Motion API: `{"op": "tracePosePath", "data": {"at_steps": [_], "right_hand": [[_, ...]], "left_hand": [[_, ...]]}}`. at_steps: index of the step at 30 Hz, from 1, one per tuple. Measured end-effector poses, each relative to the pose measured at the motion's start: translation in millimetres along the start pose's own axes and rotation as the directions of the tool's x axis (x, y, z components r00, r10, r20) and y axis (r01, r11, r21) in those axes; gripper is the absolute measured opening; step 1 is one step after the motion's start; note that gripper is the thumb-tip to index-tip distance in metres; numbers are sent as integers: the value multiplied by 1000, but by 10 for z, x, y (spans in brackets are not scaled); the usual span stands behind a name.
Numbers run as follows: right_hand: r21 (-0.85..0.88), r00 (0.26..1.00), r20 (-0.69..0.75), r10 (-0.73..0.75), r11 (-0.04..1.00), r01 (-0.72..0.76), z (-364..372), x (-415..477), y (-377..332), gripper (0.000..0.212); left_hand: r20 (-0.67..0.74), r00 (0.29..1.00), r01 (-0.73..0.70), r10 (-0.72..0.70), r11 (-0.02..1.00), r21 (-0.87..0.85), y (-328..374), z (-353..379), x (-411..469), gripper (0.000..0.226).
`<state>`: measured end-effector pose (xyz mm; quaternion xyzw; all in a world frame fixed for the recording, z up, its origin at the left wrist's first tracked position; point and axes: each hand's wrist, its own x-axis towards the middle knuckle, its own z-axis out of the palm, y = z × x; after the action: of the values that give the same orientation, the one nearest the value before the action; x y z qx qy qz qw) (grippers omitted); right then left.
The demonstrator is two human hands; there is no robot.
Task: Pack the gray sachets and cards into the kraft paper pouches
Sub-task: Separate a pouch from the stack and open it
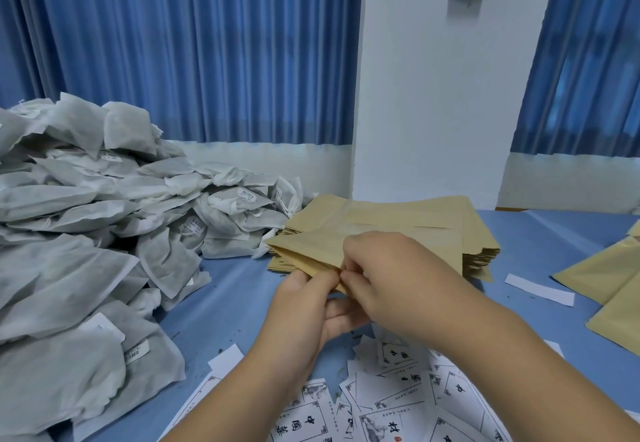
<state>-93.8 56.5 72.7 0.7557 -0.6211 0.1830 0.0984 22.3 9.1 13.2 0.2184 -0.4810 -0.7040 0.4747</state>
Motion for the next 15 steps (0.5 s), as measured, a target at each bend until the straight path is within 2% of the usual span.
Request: {"op": "tracePosePath", "data": {"at_steps": [5, 12, 15], "right_hand": [[-54, 1000, 8, -17, 998, 17, 21, -15, -24, 16], [33, 999, 20, 29, 999, -30, 13, -26, 29, 19], [62, 999, 6, 42, 997, -42, 17, -30, 35, 16]], "left_hand": [[-10, 1000, -6, 7, 994, 105, -16, -49, 38, 17], [5, 999, -35, 35, 995, 97, -45, -101, 63, 21], [38, 998, -51, 46, 992, 120, -23, -106, 46, 30]]}}
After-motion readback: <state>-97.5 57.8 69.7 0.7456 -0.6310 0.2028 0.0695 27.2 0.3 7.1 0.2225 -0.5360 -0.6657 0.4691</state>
